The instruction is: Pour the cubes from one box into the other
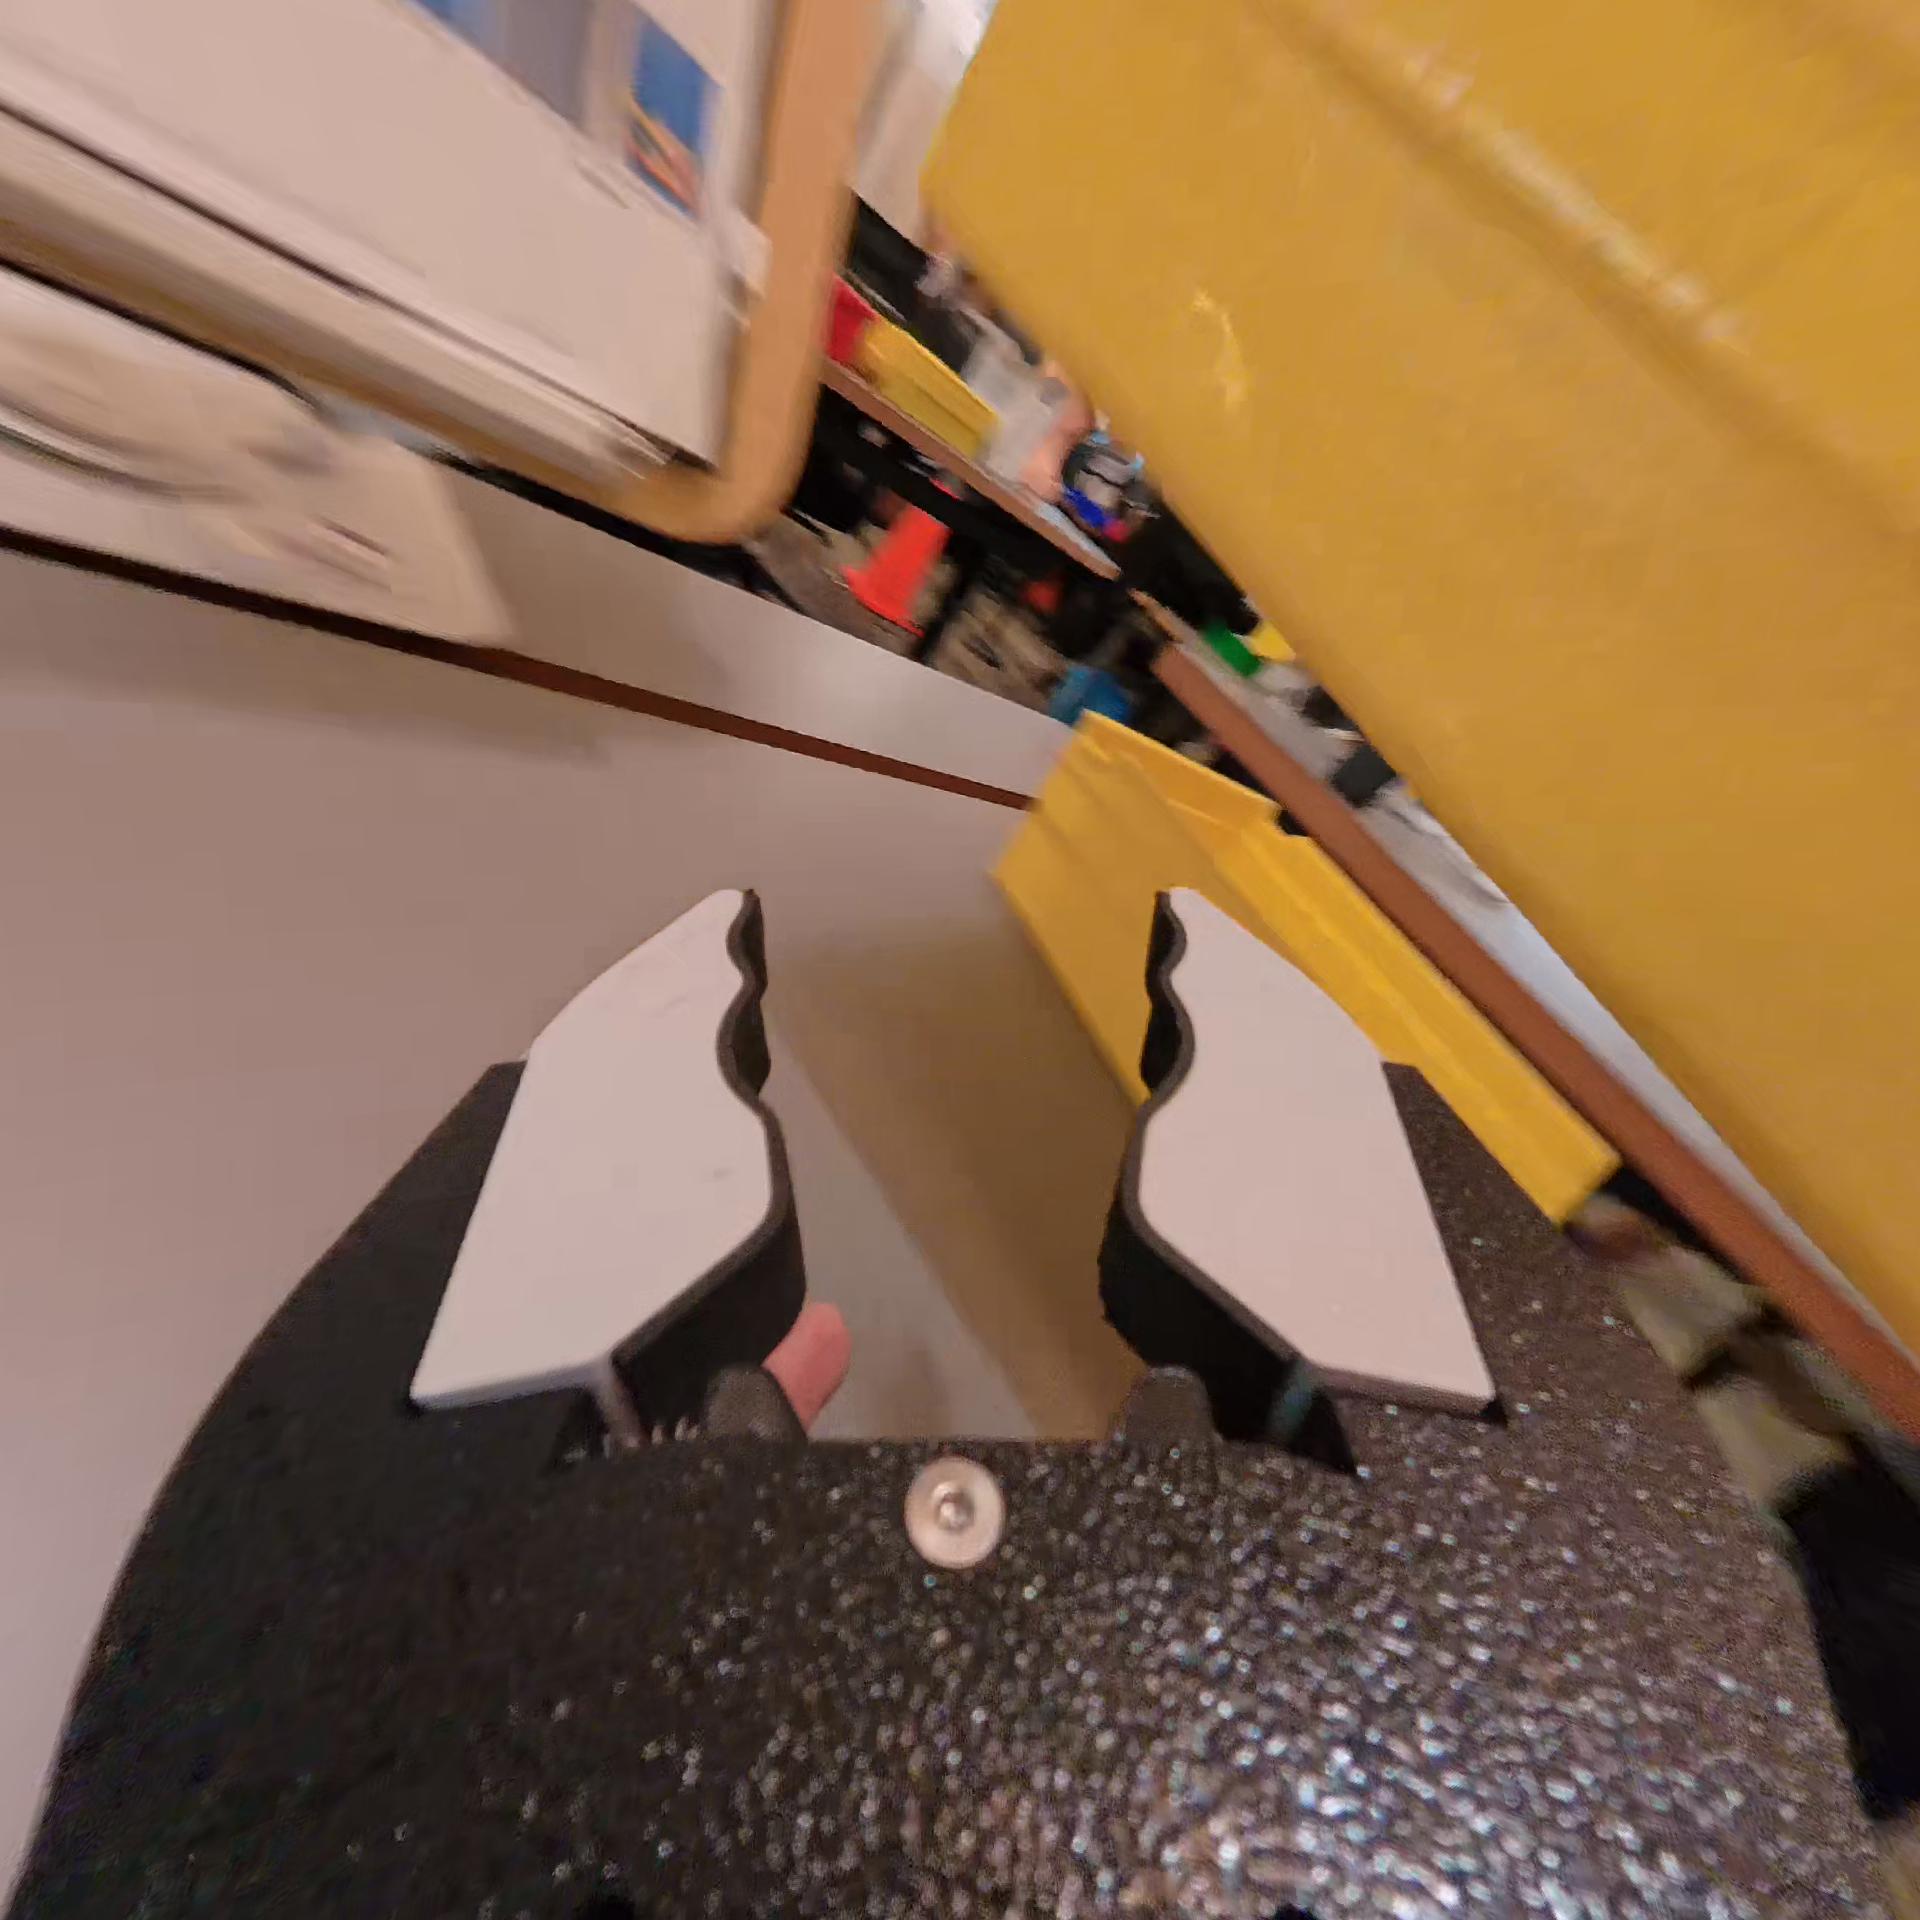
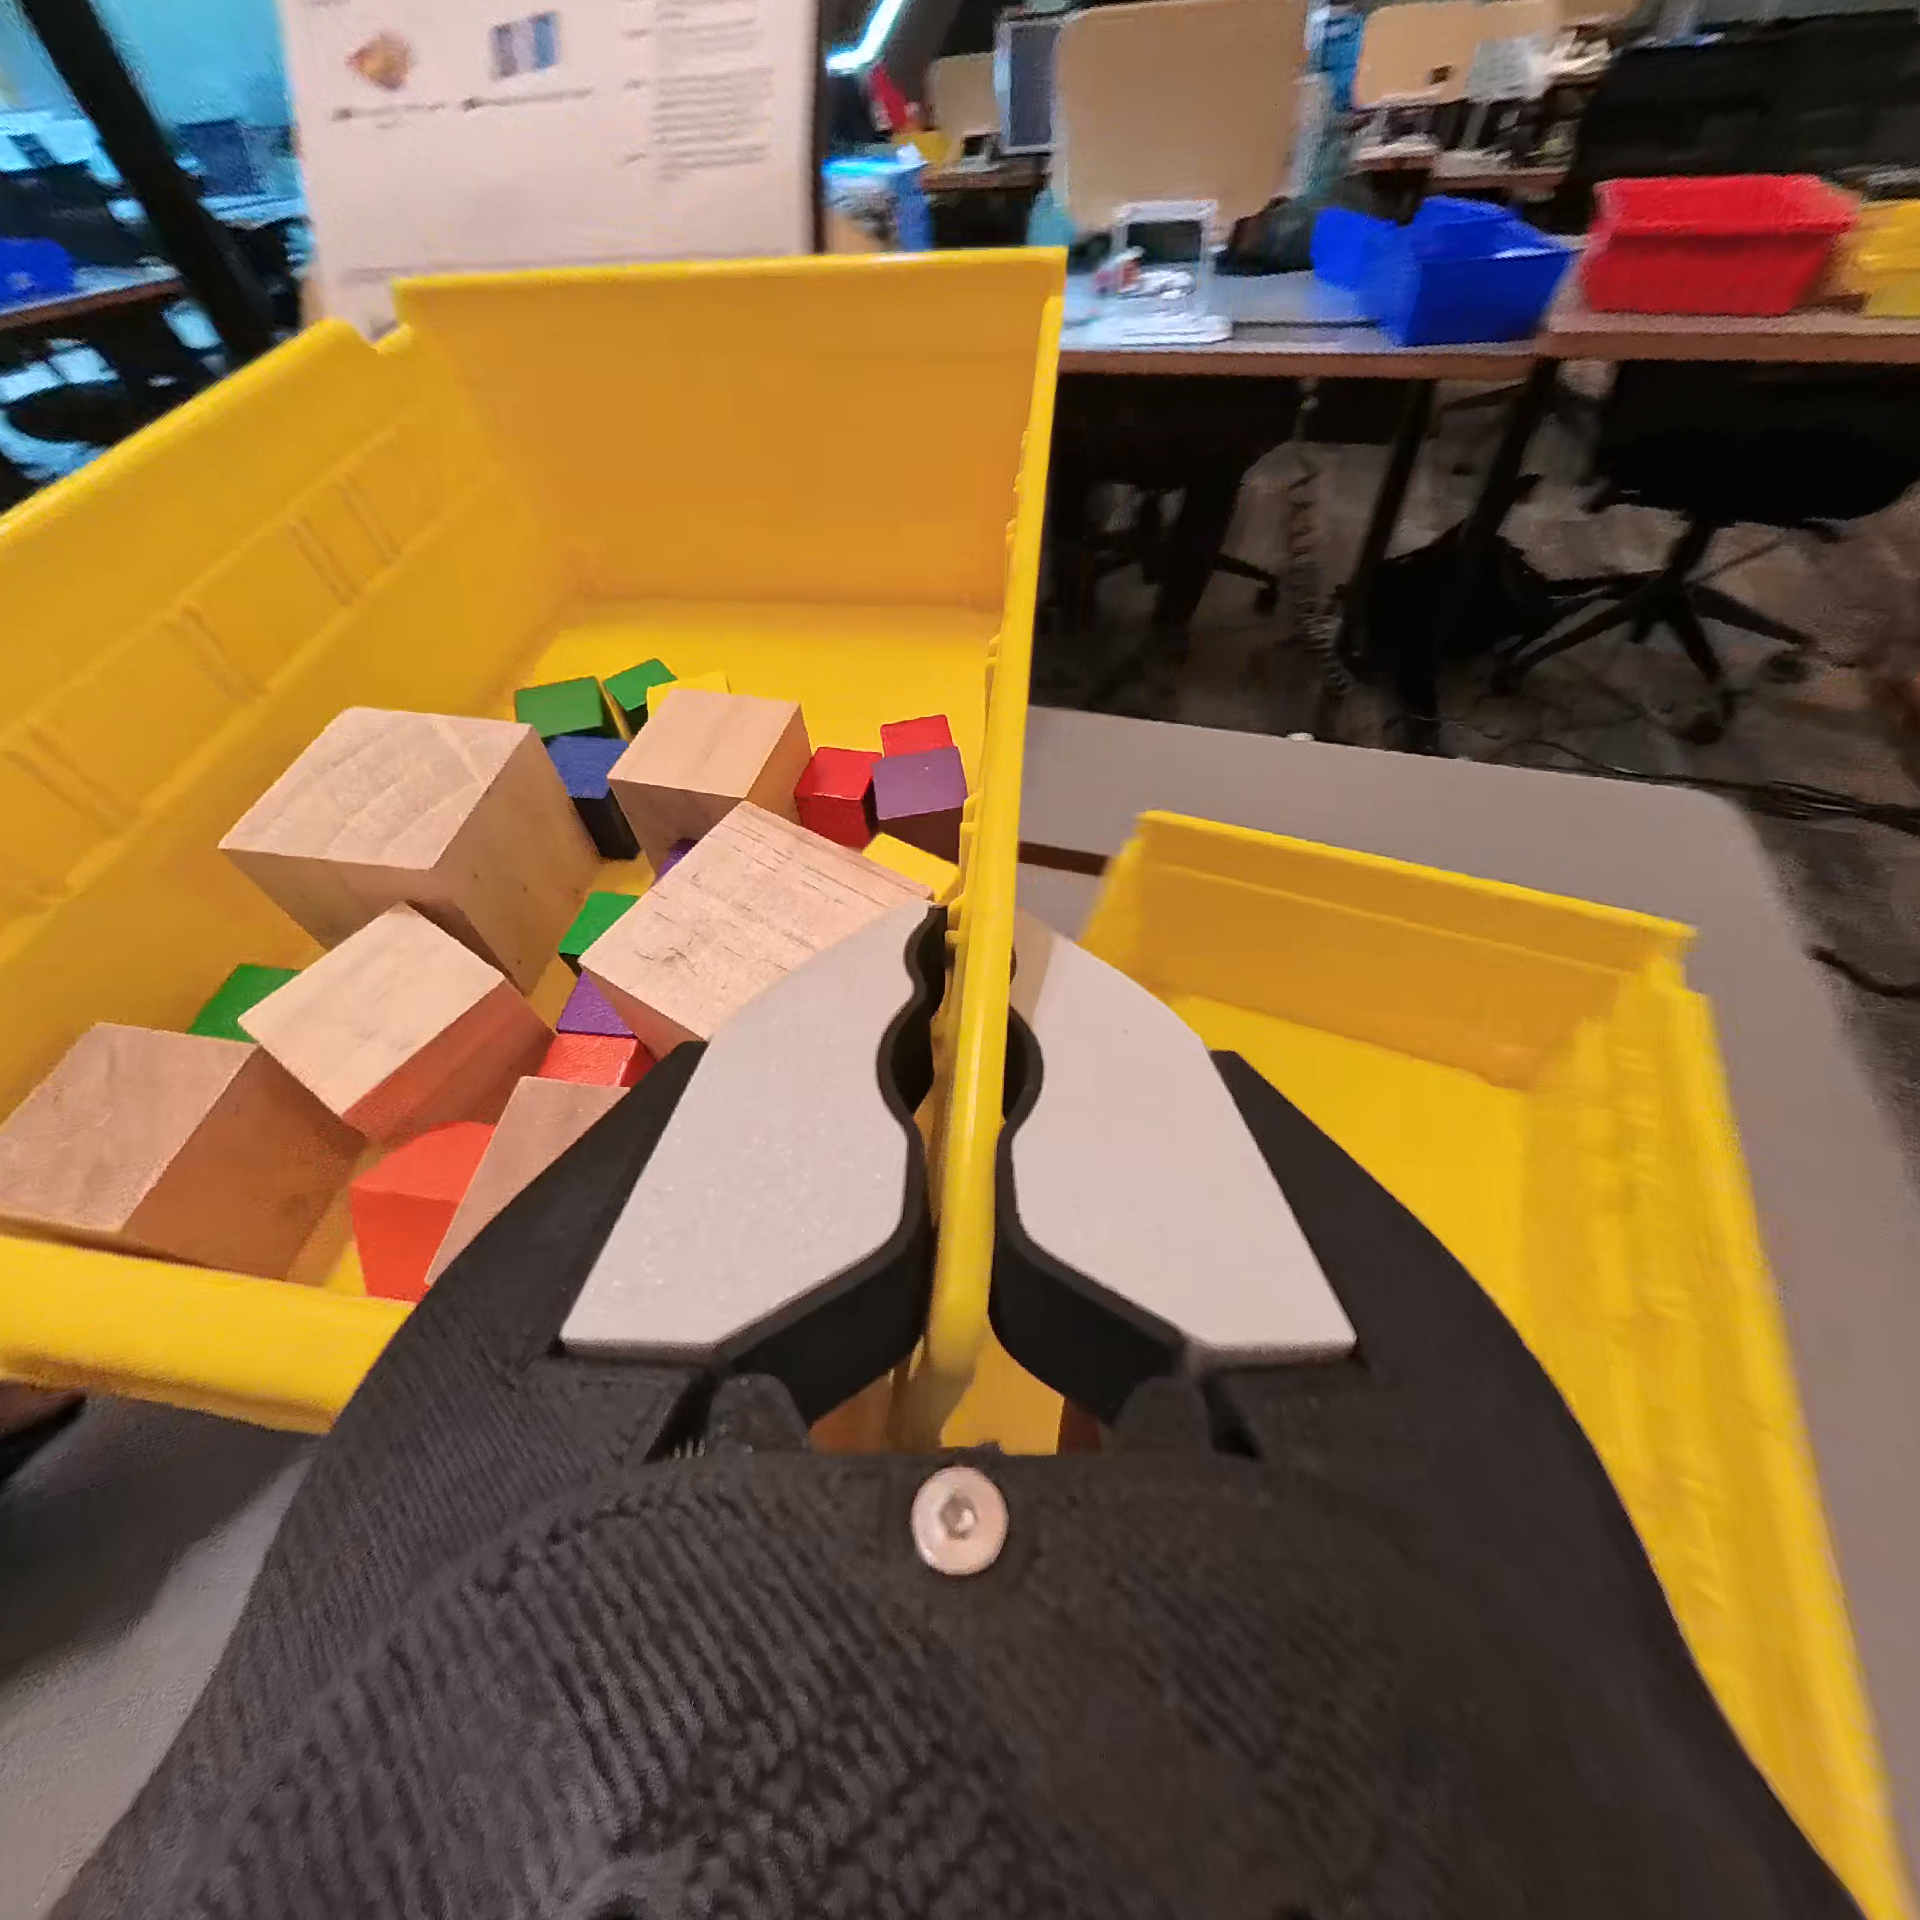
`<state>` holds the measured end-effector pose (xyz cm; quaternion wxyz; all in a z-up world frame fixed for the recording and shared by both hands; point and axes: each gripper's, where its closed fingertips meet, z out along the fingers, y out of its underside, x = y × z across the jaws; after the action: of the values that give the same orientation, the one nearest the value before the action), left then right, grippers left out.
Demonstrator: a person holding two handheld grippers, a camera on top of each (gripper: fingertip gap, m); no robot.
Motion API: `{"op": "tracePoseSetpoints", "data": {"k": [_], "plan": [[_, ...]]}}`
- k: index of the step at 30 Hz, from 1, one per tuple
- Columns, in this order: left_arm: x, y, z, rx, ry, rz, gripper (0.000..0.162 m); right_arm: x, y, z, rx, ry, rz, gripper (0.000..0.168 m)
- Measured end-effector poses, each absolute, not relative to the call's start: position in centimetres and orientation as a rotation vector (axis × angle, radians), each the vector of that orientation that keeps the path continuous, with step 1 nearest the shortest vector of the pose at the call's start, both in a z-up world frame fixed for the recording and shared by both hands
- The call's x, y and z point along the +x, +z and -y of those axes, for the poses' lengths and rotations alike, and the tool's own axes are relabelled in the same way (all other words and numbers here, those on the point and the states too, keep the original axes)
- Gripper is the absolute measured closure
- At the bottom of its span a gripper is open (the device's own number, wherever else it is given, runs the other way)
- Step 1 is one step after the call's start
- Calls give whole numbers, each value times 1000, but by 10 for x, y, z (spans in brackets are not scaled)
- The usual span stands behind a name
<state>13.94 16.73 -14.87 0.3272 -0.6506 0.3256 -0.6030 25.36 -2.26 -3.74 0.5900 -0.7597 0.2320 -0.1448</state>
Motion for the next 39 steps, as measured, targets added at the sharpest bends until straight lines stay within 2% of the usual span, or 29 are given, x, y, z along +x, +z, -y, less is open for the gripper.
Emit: {"op": "tracePoseSetpoints", "data": {"k": [1,5,9,14,25,27,31,33,37,39], "plan": [[115,-144,-185,-1673,-1499,-856,91,243,-45,4,-1786,-306,-514,163],[14,-137,-230,-1538,-1185,-939,95,193,-86,-74,-1824,-114,-448,164],[-87,-155,-273,-1537,-791,-961,88,142,-133,-144,-1867,56,-423,163],[-167,-170,-307,-1647,-646,-836,88,97,-173,-204,-1924,139,-413,163],[-190,-183,-343,-1709,-642,-778,92,40,-198,-265,-1958,-122,-326,159],[-188,-186,-349,-1731,-661,-742,90,30,-201,-275,-1936,-89,-352,157],[-200,-187,-370,-1762,-555,-659,96,15,-201,-296,-1911,-22,-407,151],[-212,-184,-381,-1753,-497,-613,91,9,-200,-306,-1895,-1,-454,150],[-240,-175,-398,-1749,-479,-498,88,-7,-199,-321,-1856,49,-498,141],[-251,-174,-403,-1749,-475,-463,88,-23,-198,-330,-1873,21,-419,126]]}}
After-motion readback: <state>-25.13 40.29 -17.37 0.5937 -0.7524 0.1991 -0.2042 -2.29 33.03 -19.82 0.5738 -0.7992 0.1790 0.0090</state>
